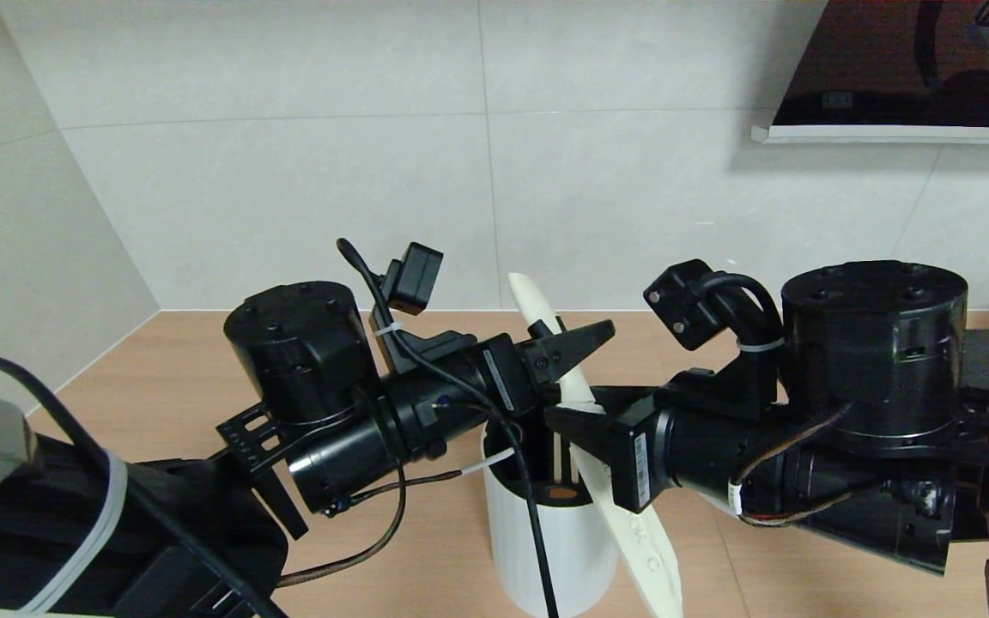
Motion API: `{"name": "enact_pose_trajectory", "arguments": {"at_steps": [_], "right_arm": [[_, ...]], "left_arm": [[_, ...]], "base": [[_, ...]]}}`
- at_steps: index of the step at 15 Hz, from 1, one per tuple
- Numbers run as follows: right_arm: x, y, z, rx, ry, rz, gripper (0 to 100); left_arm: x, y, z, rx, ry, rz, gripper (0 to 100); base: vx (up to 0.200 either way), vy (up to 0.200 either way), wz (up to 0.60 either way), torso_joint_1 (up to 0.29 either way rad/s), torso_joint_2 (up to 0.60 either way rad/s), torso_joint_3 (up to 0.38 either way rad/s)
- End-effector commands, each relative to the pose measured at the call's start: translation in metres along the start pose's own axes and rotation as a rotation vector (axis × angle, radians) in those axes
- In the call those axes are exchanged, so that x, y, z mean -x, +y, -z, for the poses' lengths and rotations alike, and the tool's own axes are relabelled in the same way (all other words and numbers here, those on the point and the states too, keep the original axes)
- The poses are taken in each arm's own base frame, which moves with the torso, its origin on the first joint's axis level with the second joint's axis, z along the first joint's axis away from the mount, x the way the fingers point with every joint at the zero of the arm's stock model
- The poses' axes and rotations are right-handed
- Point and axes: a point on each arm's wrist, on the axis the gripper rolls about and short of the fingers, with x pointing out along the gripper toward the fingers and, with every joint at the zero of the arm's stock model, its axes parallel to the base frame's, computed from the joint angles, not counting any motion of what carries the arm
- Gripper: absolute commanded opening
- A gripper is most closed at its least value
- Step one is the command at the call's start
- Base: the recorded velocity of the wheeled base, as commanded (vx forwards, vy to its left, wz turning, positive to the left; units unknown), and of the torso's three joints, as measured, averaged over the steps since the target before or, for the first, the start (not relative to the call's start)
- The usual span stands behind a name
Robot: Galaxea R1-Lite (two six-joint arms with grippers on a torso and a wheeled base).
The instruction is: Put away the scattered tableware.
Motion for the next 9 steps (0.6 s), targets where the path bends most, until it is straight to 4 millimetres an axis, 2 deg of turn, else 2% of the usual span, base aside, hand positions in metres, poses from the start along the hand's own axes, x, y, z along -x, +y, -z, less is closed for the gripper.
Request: {"name": "enact_pose_trajectory", "arguments": {"at_steps": [1, 8, 9], "right_arm": [[0.0007, 0.0004, 0.0002, 0.0, 0.0, -0.001, 0], [0.0013, 0.0004, 0.0021, 0.001, 0.006, -0.003, 0], [0.0013, 0.0004, 0.0026, 0.001, 0.008, -0.003, 0]], "left_arm": [[0.0, -0.0003, -0.0013, -0.001, -0.006, 0.0, 100], [-0.0007, 0.0013, -0.0014, -0.006, -0.018, 0.001, 100], [-0.0009, 0.0015, -0.0004, -0.005, -0.014, 0.001, 0]], "base": [[0.0, 0.0, 0.0, 0.0, 0.0, 0.0], [0.0, 0.0, 0.0, 0.0, 0.0, 0.0], [0.0, 0.0, 0.0, 0.0, 0.0, 0.0]]}}
